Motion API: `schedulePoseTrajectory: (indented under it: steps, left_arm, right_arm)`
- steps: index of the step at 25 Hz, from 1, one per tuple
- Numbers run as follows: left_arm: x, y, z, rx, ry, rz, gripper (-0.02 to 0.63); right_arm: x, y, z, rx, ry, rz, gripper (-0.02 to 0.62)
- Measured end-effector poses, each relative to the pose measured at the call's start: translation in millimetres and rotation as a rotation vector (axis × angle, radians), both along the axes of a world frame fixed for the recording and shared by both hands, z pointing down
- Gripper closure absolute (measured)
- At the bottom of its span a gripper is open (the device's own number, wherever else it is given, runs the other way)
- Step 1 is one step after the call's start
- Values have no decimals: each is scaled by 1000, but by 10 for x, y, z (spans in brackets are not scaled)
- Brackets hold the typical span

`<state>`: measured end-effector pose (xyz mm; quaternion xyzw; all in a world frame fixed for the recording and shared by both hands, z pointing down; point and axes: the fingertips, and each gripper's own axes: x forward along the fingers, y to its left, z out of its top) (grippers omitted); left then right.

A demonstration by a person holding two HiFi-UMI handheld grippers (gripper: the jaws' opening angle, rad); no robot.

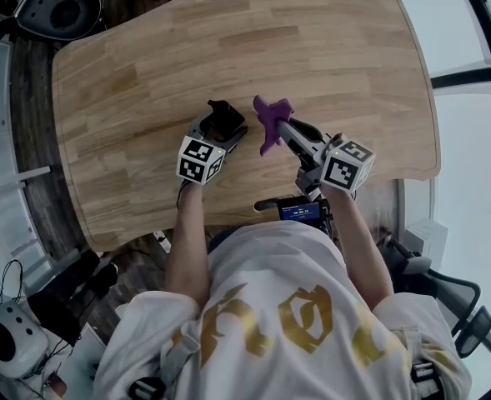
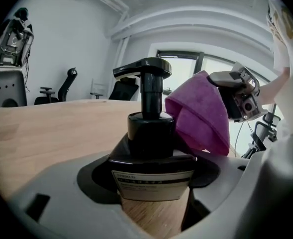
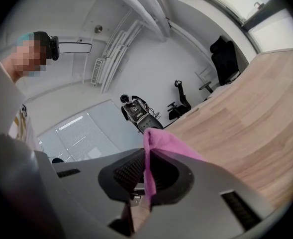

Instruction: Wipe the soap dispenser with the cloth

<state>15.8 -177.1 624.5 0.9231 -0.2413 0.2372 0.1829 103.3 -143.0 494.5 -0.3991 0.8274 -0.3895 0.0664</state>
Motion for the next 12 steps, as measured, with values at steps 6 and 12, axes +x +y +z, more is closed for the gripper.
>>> schedulePoseTrajectory:
  steps: [6, 12]
  left_arm:
    - [-22, 49, 183, 51, -163, 107, 249]
    - [9, 151, 300, 26, -253, 206, 249]
  right_arm:
    - [44, -49, 131, -21, 147, 38, 561]
    - [22, -161, 123, 7, 331, 37, 561]
